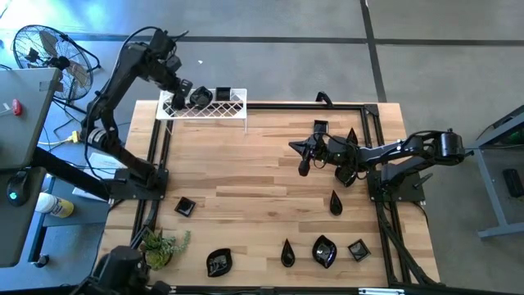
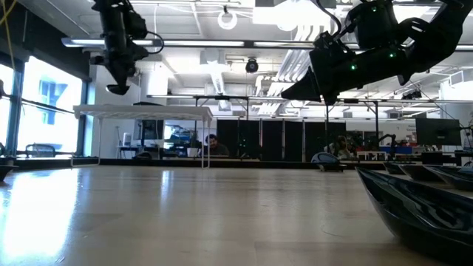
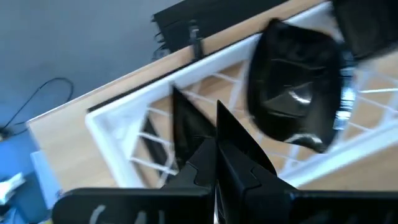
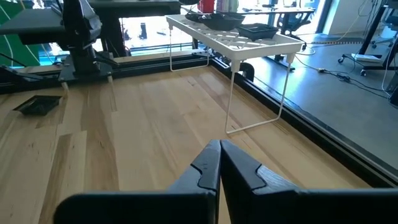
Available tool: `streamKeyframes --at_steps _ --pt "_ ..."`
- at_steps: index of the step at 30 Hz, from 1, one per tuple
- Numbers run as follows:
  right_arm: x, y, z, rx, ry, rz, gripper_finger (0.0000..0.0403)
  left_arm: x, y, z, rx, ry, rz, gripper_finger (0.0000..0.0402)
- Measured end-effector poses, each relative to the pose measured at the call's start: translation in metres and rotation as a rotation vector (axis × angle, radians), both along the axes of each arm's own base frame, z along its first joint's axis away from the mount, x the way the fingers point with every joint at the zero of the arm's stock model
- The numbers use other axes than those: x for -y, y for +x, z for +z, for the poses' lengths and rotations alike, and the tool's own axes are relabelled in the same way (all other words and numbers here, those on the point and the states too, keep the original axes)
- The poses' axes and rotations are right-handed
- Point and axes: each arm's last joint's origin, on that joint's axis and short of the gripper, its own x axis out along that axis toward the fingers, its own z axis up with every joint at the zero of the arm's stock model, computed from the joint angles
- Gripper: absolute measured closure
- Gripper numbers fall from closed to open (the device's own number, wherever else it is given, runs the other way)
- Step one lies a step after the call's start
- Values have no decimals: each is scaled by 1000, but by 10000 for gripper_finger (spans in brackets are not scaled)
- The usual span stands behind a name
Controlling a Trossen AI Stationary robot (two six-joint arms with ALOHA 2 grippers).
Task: Pick & Place Mini shaped plates
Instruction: Stack the drop-shaped plate on top of the drop-shaped plate on the shelf
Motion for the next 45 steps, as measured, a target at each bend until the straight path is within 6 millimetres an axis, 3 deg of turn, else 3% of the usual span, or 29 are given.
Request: streamKeyframes --at_steps 12,24,34,45 --pt "0 0 0 1 1 0 399 -10 1 -6 -72 28 -8 401" --pt "0 0 0 2 2 4 398 -31 9 -29 -103 -37 -19 401" --pt "0 0 0 1 1 4 396 -33 -2 -30 -87 -65 25 400" --pt "0 0 0 1 0 4 397 -32 0 -30 -31 -91 63 339"
